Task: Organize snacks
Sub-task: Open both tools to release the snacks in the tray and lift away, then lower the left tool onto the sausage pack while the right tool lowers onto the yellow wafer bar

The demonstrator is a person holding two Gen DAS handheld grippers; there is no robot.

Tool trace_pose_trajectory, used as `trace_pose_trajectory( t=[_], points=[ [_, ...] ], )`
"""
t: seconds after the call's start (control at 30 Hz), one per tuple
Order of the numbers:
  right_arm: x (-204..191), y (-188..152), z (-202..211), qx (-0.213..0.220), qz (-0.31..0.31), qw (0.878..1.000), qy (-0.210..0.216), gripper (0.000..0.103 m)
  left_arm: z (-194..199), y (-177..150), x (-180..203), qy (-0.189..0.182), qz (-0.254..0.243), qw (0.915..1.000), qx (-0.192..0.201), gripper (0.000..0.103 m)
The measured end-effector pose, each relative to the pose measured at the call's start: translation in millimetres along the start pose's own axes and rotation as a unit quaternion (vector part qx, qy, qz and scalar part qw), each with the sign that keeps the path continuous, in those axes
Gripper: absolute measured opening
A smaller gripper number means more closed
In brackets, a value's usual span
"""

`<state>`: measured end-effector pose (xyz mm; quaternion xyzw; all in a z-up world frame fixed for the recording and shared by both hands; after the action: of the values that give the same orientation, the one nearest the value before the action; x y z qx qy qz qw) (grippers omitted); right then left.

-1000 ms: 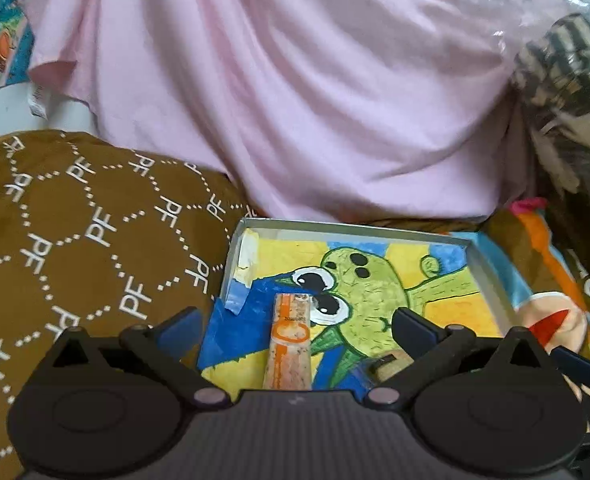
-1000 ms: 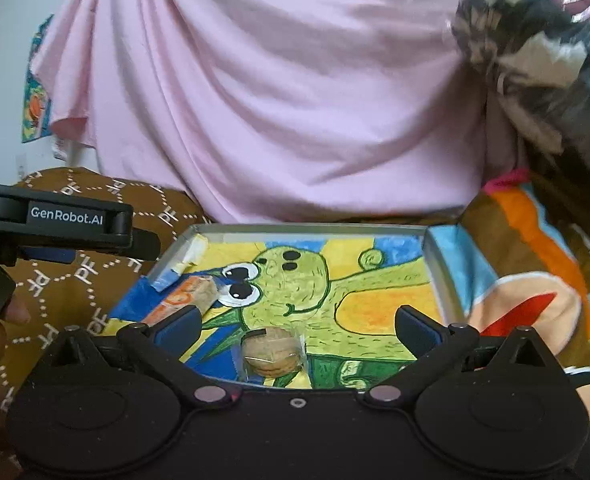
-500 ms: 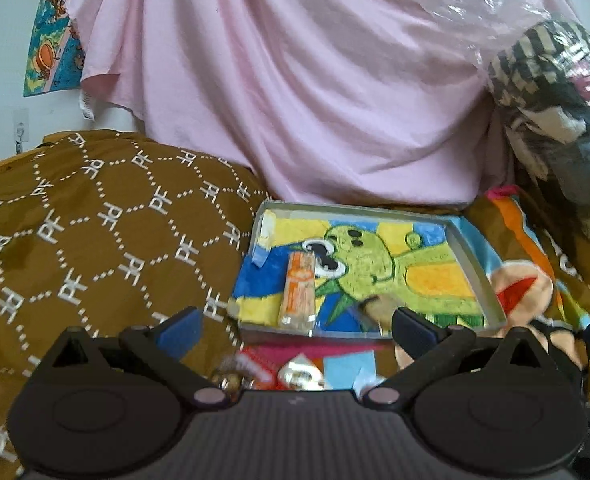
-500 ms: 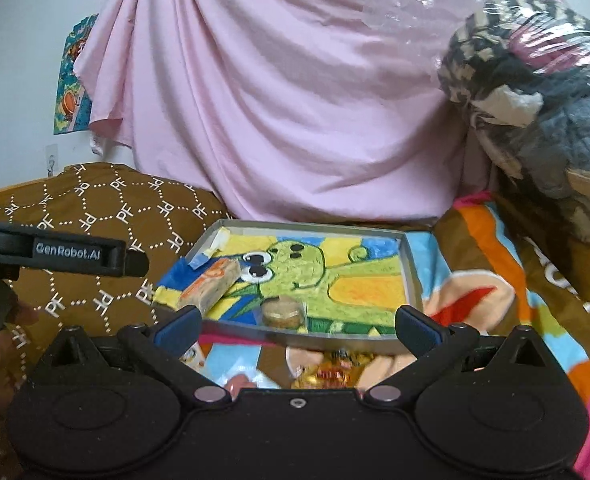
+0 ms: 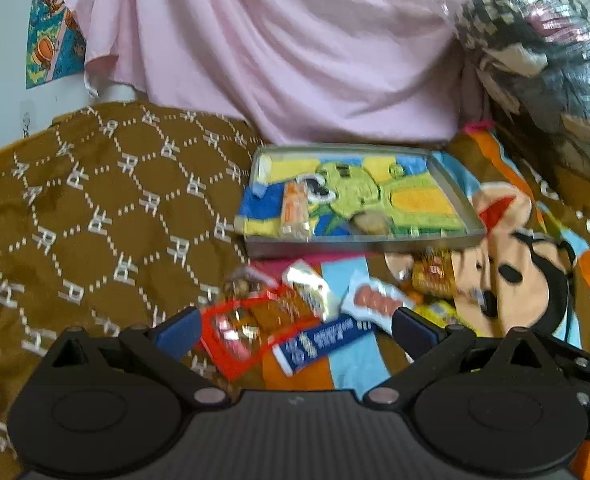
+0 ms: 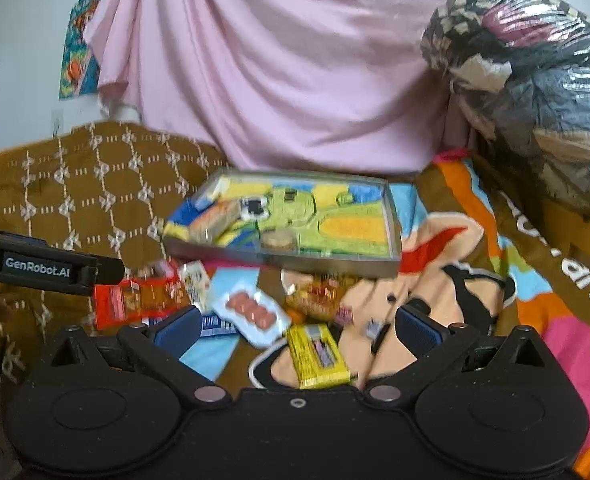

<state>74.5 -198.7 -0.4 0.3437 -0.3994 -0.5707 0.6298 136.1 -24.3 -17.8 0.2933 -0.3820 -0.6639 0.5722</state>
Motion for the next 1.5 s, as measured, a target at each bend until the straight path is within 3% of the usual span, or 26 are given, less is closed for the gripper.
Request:
trace_pose_trajectory(
  t=[0.23,0.7,1.1,1.3,1.5],
  points=[
    [-5,-34,-7,-0.056,0.009,0.998,-0.007,0.102,-7,-37,8,0.004,-0.015,0.9989,-0.045,0.103],
    [5,-51,-27,-0.090,-0.006,0.996,-0.006,0.102,-27,-61,6,0.010,-0.022,0.9964,-0.081,0.103],
    [12,-52,-48,-0.100,-0.008,0.995,0.004,0.102,-47,-59,6,0.008,-0.020,0.9958,-0.089,0.103],
    [12,-49,-60,-0.106,0.008,0.994,0.019,0.102,-63,-47,15,-0.001,-0.035,0.9957,-0.085,0.103],
    [22,-41,-80,-0.085,0.026,0.996,0.025,0.102,-83,-32,30,-0.021,-0.066,0.9947,-0.076,0.103]
  ],
)
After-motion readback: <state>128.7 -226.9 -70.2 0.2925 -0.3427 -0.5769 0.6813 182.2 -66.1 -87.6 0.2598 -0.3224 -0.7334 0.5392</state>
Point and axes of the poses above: each gripper's, at about its wrist camera, not at the fingertips, and z roughly against the way its jaws point, x to its right, y to its top, the point moved 9 cm from there along -z, roughly the way its jaws point
